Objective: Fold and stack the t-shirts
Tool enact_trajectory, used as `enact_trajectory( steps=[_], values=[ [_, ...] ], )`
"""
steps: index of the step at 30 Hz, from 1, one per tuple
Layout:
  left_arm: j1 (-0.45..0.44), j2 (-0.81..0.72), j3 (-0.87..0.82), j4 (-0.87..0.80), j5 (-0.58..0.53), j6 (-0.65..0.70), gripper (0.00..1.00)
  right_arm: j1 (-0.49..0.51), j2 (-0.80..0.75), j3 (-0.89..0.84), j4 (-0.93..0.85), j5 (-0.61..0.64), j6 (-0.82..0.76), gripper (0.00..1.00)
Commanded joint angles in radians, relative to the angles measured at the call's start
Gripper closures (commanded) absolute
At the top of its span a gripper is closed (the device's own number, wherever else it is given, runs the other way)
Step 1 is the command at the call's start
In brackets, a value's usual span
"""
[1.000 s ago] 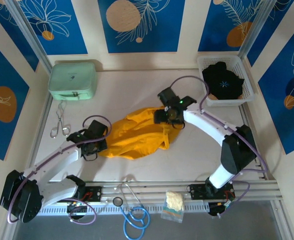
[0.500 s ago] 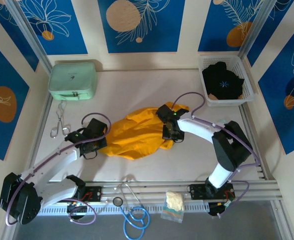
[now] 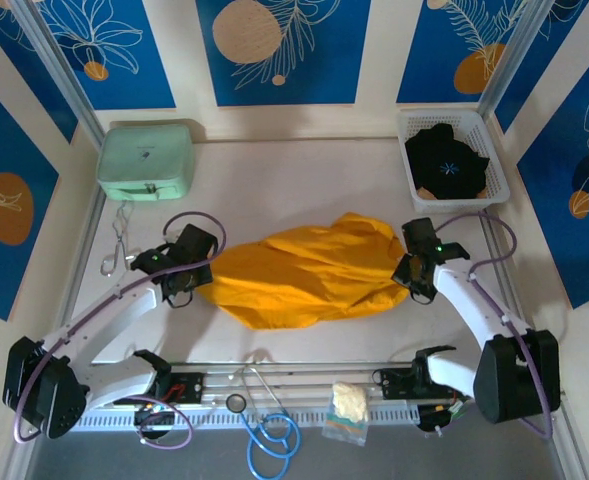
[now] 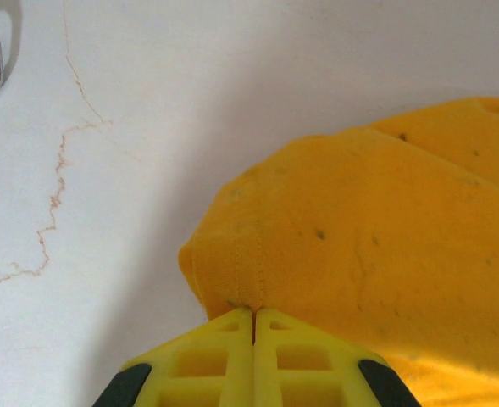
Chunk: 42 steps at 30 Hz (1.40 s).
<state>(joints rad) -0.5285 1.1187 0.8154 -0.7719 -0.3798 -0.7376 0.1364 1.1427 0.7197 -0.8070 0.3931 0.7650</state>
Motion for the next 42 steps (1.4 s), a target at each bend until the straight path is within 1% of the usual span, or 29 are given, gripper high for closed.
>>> enact_trajectory(
  steps=[1, 2, 3, 4, 6, 7, 9, 10, 11, 13, 15, 17, 18, 19, 22, 23, 26, 31, 33, 35, 42],
  values=[
    [-0.004, 0.016, 0.026, -0.044, -0.012, 0.027, 1.0, -0.074, -0.032, -0.017, -0.001, -0.075, -0.039, 1.0],
    [-0.004, 0.02, 0.023, -0.047, 0.005, 0.026, 1.0, -0.092, -0.031, -0.016, 0.003, -0.076, -0.043, 1.0],
    [-0.004, 0.022, 0.02, -0.048, 0.021, 0.024, 1.0, -0.105, -0.028, -0.016, 0.009, -0.081, -0.048, 0.98],
    [-0.005, 0.023, 0.015, -0.052, 0.039, 0.02, 1.0, -0.119, -0.022, -0.013, 0.013, -0.086, -0.055, 0.9],
    [-0.008, 0.023, 0.003, -0.056, 0.074, 0.014, 1.0, -0.138, -0.007, -0.007, 0.022, -0.097, -0.07, 0.81],
    [-0.011, 0.022, -0.002, -0.057, 0.092, 0.011, 1.0, -0.143, 0.003, 0.0, 0.025, -0.101, -0.078, 0.75],
    [-0.017, 0.02, -0.01, -0.058, 0.122, 0.007, 1.0, -0.149, 0.015, 0.014, 0.027, -0.108, -0.091, 0.67],
    [-0.022, 0.02, -0.012, -0.058, 0.137, 0.006, 1.0, -0.15, 0.019, 0.024, 0.026, -0.113, -0.096, 0.61],
    [-0.027, 0.019, -0.009, -0.057, 0.152, 0.006, 1.0, -0.149, 0.019, 0.033, 0.023, -0.121, -0.101, 0.58],
    [-0.038, 0.023, 0.005, -0.058, 0.183, 0.012, 1.0, -0.141, 0.017, 0.056, 0.013, -0.138, -0.114, 0.47],
    [-0.051, 0.03, 0.029, -0.066, 0.206, 0.019, 1.0, -0.12, 0.013, 0.083, -0.007, -0.14, -0.123, 0.41],
    [-0.067, 0.035, 0.057, -0.077, 0.226, 0.031, 0.99, -0.079, 0.012, 0.12, -0.039, -0.124, -0.132, 0.34],
    [-0.076, 0.034, 0.067, -0.079, 0.234, 0.037, 0.88, -0.057, 0.014, 0.137, -0.052, -0.113, -0.134, 0.33],
    [-0.083, 0.031, 0.075, -0.082, 0.242, 0.039, 0.74, -0.031, 0.019, 0.157, -0.066, -0.104, -0.136, 0.29],
    [-0.093, 0.016, 0.085, -0.085, 0.254, 0.041, 0.34, 0.039, 0.052, 0.212, -0.075, -0.108, -0.152, 0.26],
    [-0.093, 0.009, 0.085, -0.086, 0.251, 0.04, 0.27, 0.059, 0.074, 0.232, -0.074, -0.118, -0.16, 0.25],
    [-0.093, 0.002, 0.089, -0.089, 0.215, 0.046, 0.14, 0.103, 0.153, 0.285, -0.059, -0.129, -0.172, 0.26],
    [-0.089, 0.046, 0.1, -0.083, 0.129, 0.055, 0.0, 0.123, 0.283, 0.359, -0.007, -0.154, -0.199, 0.27],
    [-0.08, 0.082, 0.099, -0.045, 0.111, 0.064, 0.01, 0.123, 0.35, 0.41, 0.006, -0.172, -0.23, 0.27],
    [-0.057, 0.136, 0.102, 0.015, 0.119, 0.077, 0.01, 0.124, 0.43, 0.481, -0.003, -0.184, -0.264, 0.27],
    [0.04, 0.366, 0.121, 0.233, 0.223, 0.097, 0.01, 0.122, 0.715, 0.706, -0.027, -0.157, -0.336, 0.25]
  ],
)
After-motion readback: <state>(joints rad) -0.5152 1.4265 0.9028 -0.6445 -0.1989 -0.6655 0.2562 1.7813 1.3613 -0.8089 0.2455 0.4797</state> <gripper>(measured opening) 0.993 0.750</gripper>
